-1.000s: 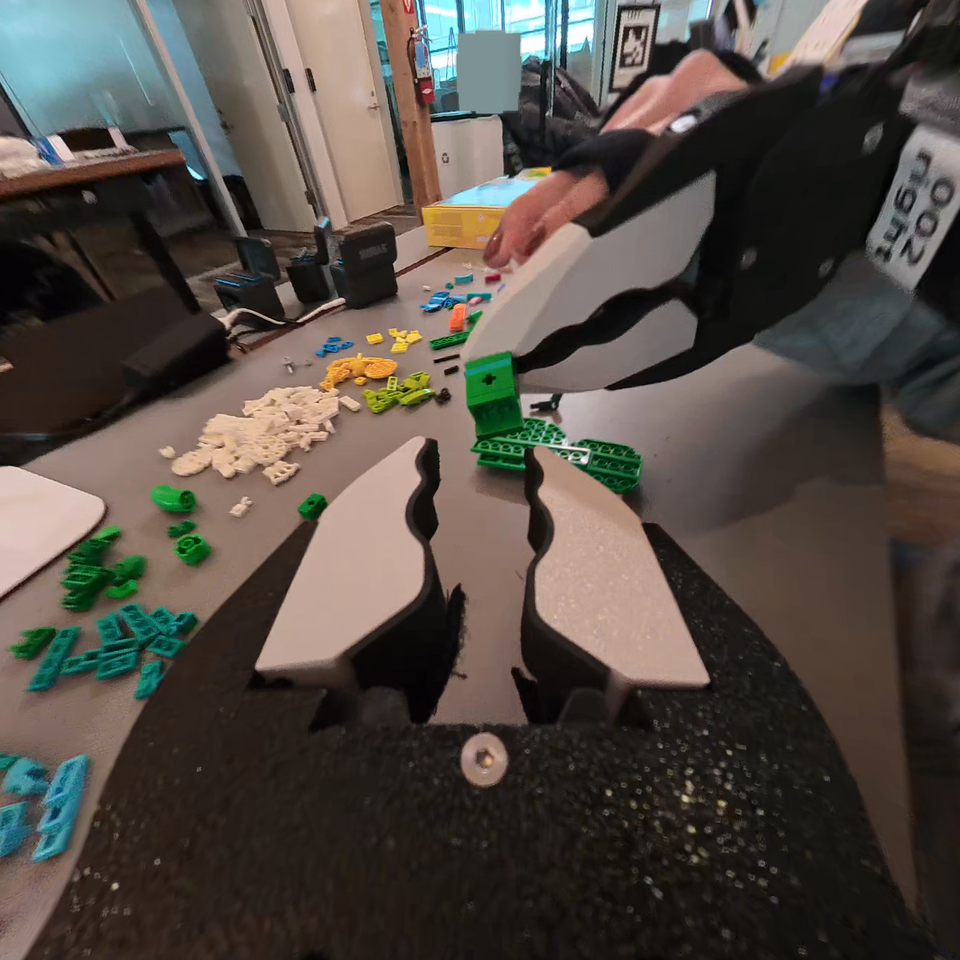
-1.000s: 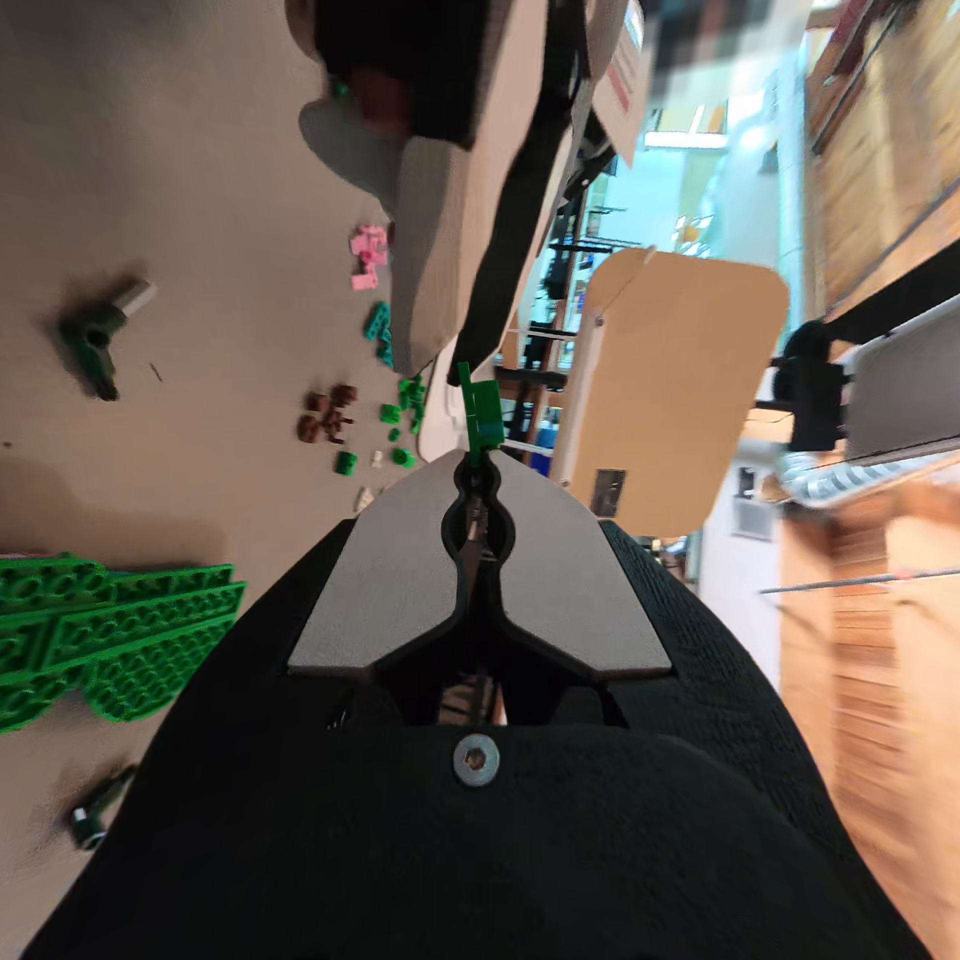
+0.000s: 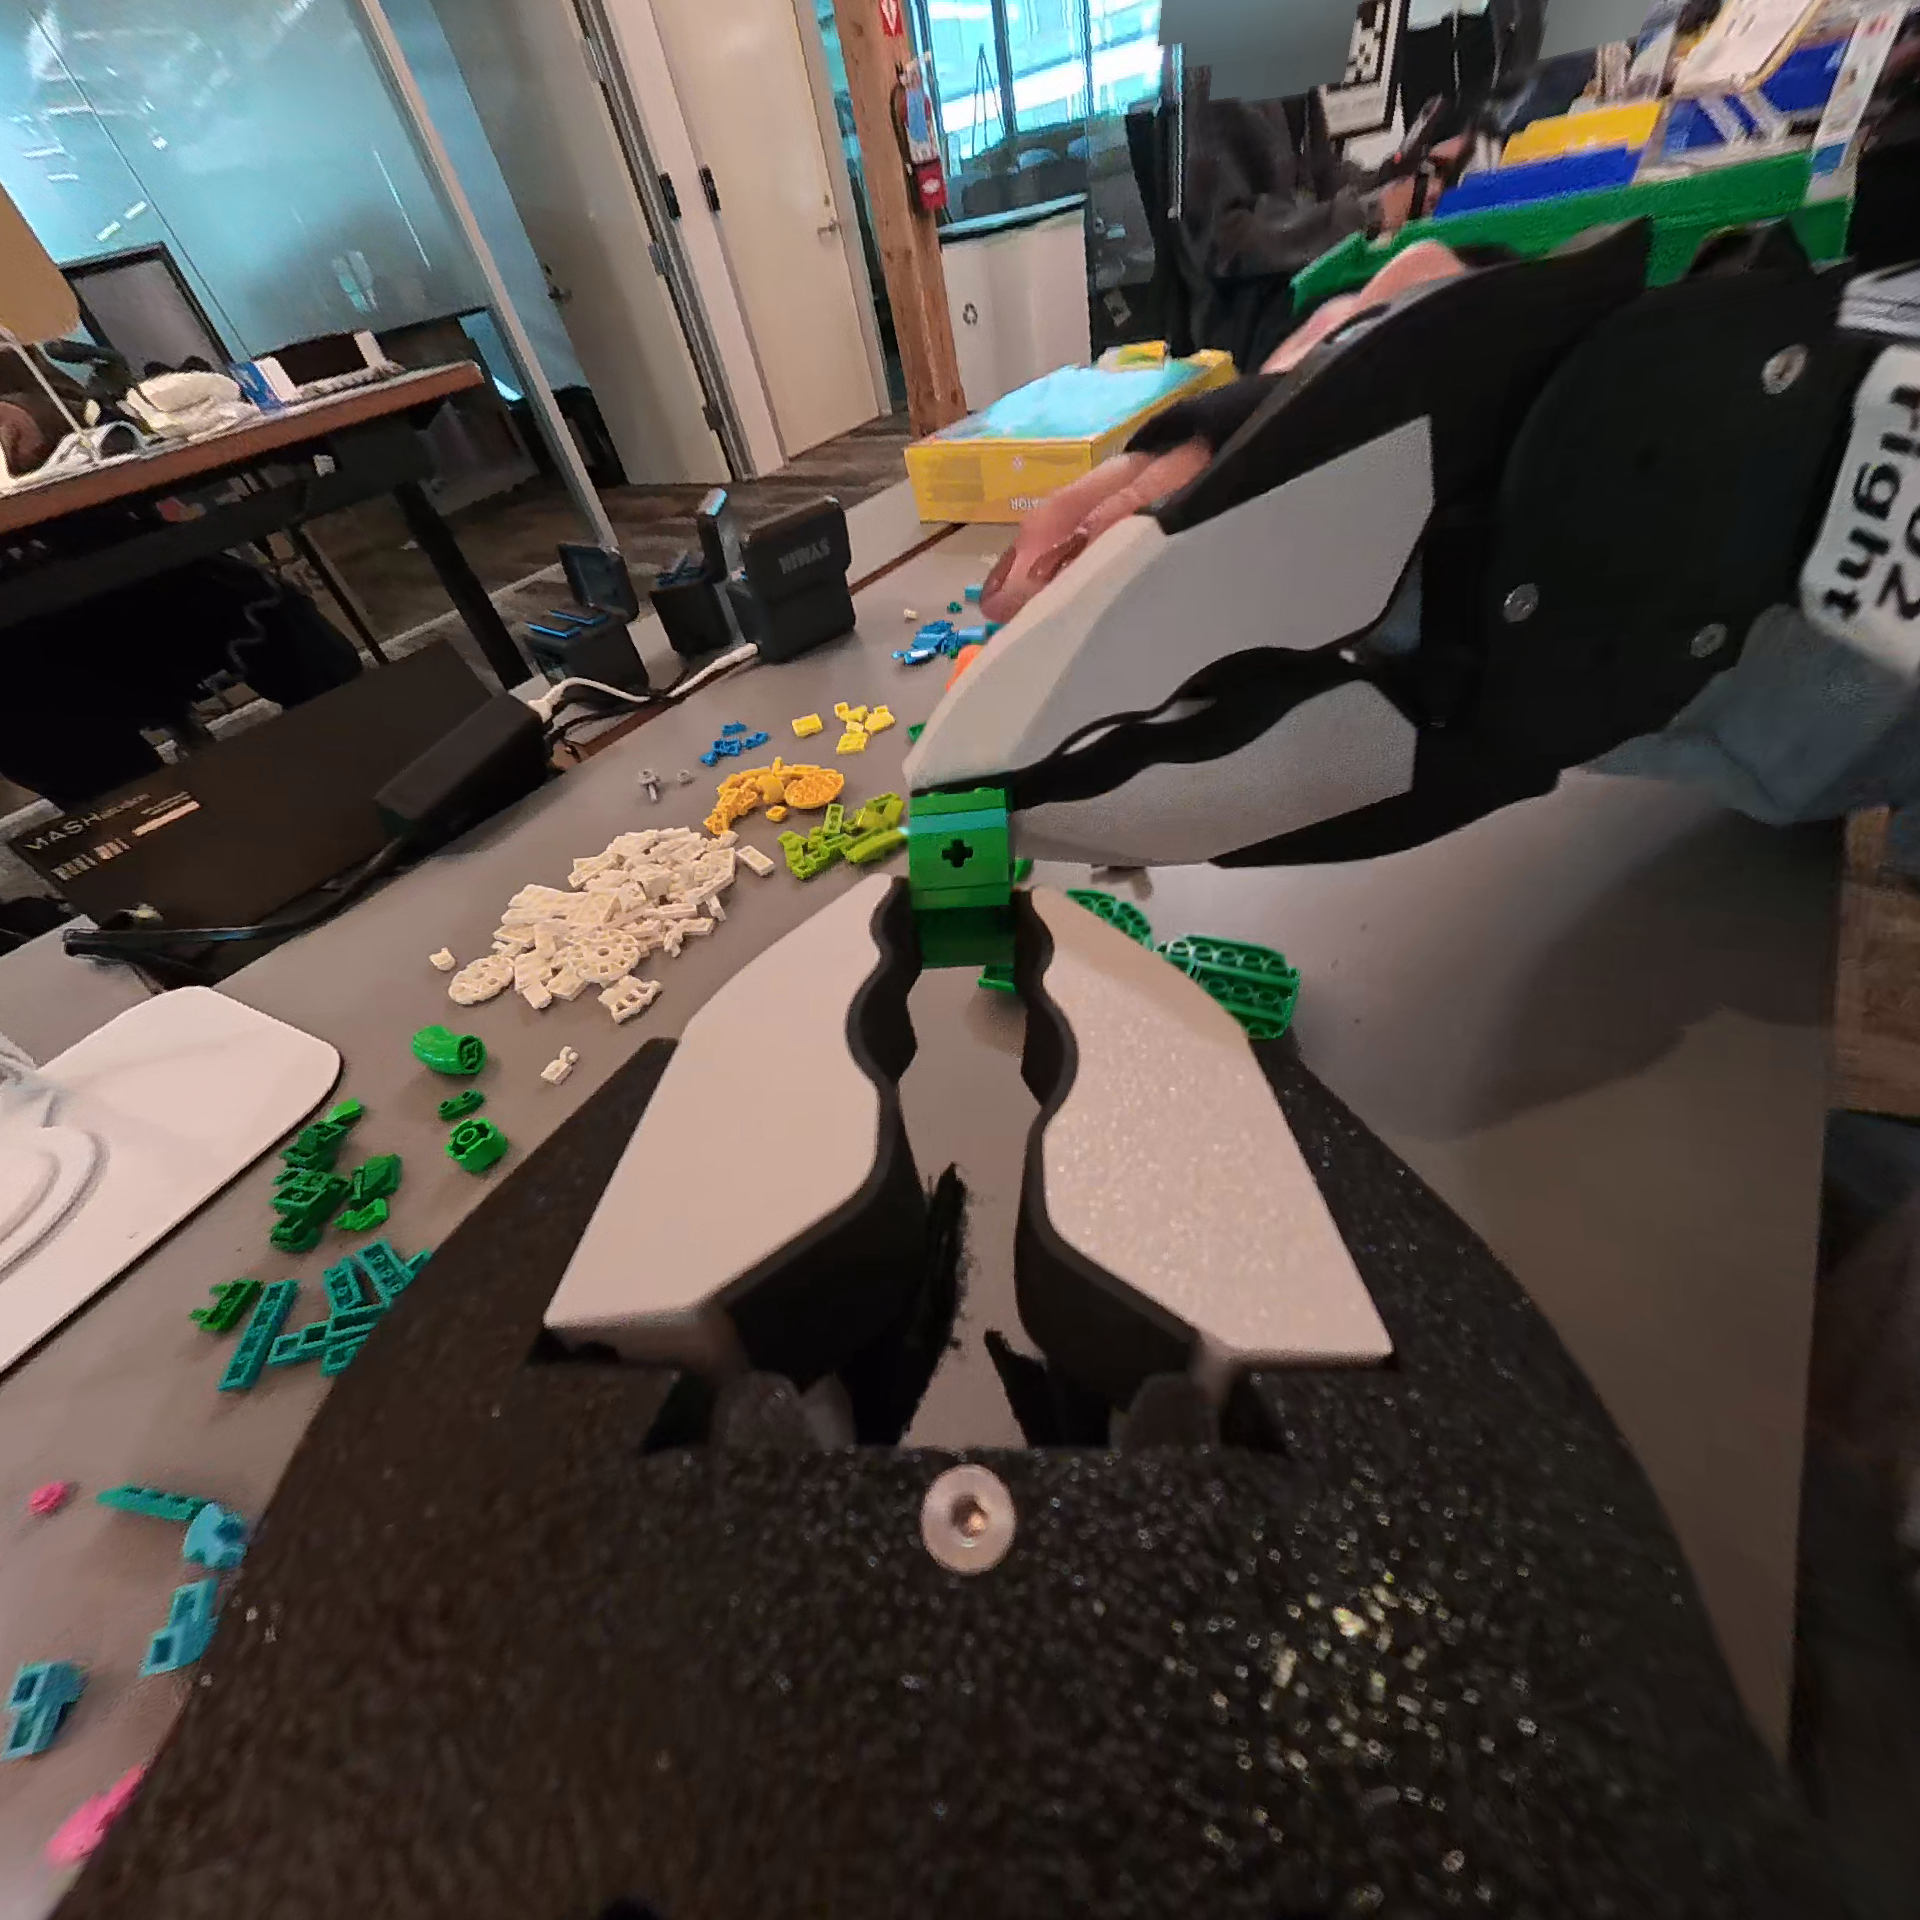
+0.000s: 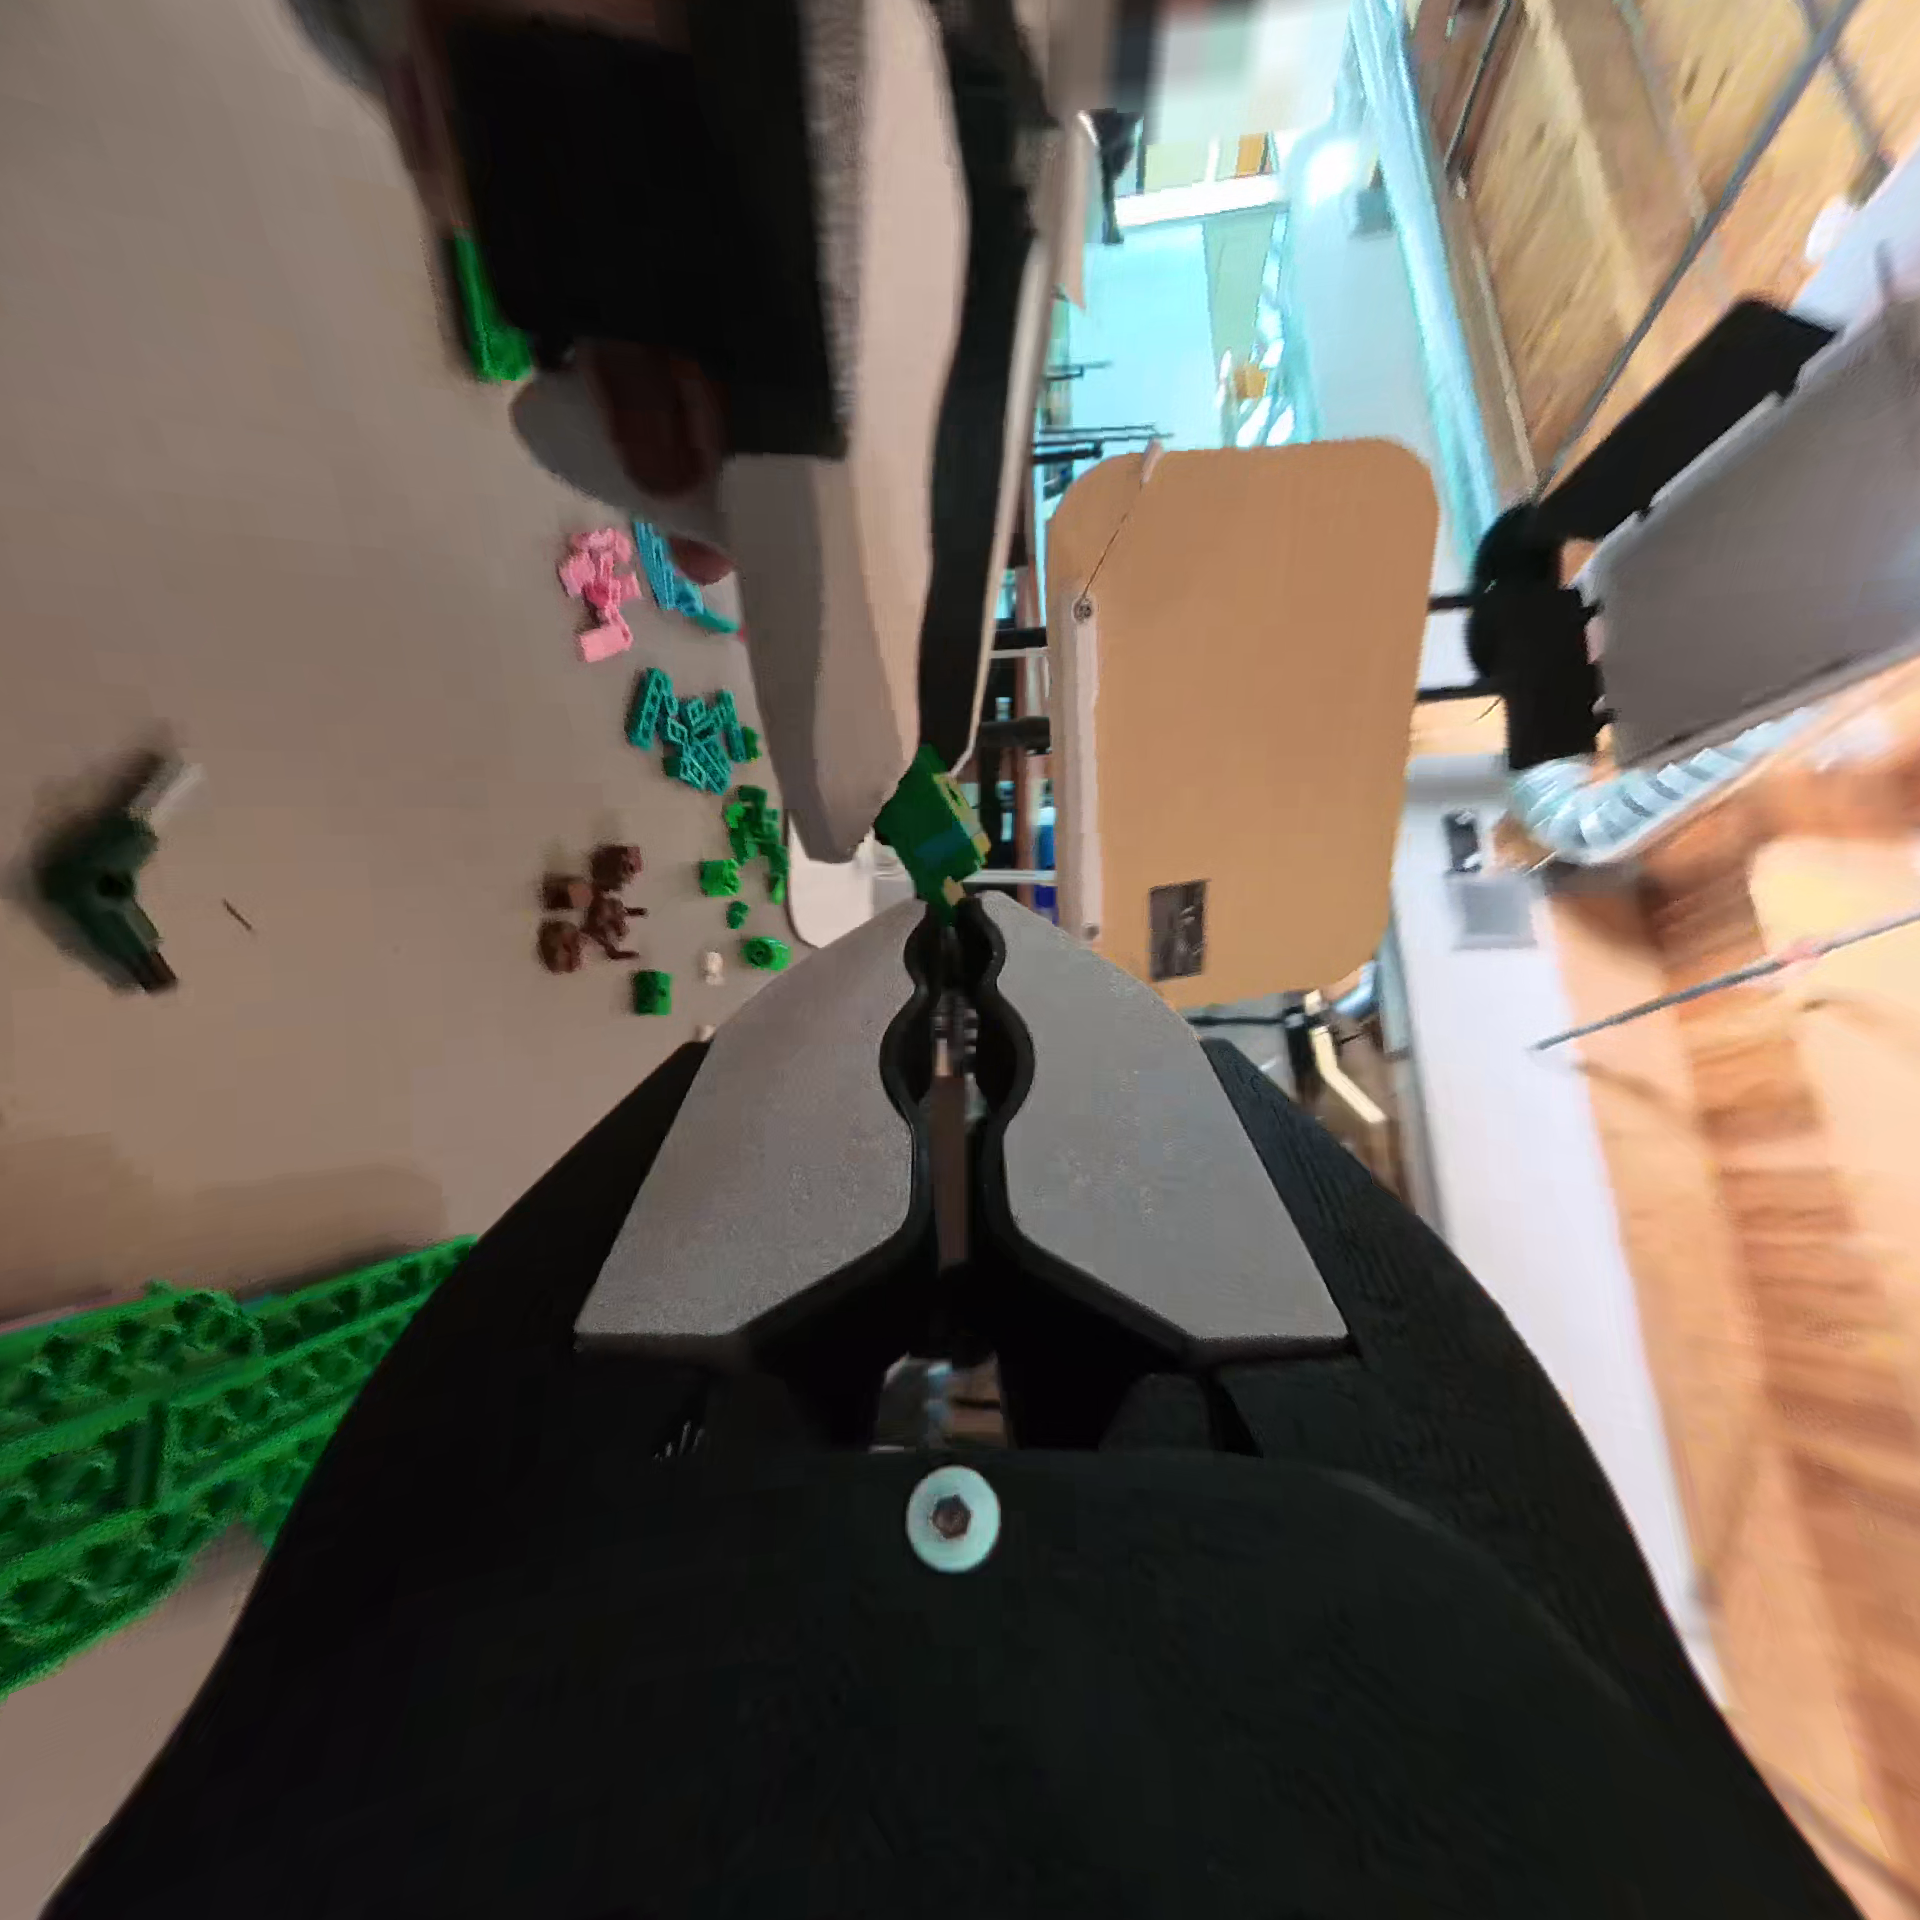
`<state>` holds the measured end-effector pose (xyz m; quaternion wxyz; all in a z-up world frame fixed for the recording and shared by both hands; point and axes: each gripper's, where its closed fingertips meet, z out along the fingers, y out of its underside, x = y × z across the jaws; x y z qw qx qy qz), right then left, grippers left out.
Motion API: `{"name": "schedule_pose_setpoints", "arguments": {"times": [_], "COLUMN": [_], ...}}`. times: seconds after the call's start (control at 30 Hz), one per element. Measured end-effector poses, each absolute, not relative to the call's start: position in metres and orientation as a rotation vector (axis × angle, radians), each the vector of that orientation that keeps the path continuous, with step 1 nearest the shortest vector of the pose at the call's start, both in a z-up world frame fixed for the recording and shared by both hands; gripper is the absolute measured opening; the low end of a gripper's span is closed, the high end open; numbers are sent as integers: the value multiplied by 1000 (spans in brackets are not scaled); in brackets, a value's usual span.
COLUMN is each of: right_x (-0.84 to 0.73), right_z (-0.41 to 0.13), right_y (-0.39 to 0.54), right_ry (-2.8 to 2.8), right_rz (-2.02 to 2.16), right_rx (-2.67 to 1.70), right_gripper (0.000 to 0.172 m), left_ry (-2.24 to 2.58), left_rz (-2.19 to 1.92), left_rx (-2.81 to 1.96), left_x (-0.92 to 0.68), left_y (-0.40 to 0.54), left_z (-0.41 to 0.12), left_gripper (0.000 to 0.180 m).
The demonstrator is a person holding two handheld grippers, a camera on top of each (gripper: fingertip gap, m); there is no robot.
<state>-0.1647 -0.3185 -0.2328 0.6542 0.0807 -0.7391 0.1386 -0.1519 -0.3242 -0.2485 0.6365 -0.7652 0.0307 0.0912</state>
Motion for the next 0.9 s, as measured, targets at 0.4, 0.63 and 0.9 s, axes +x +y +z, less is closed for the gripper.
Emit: {"name": "schedule_pose_setpoints", "arguments": {"times": [0.4,0.63,0.9], "right_x": [-162,-163,-171], "right_z": [-253,-255,-240], "right_y": [-312,-315,-311], "right_ry": [-1779,-1741,-1773], "right_rz": [235,105,422], "right_rx": [281,361,-208], "right_gripper": [25,8,5], "left_ry": [-30,-42,-156], "left_rz": [-43,-178,-145], "left_rx": [-1862,-1875,-1627], "left_x": [-149,-140,-150], "left_y": [-321,-316,-315], "left_z": [-268,-273,-246], "left_gripper": [17,17,17]}}
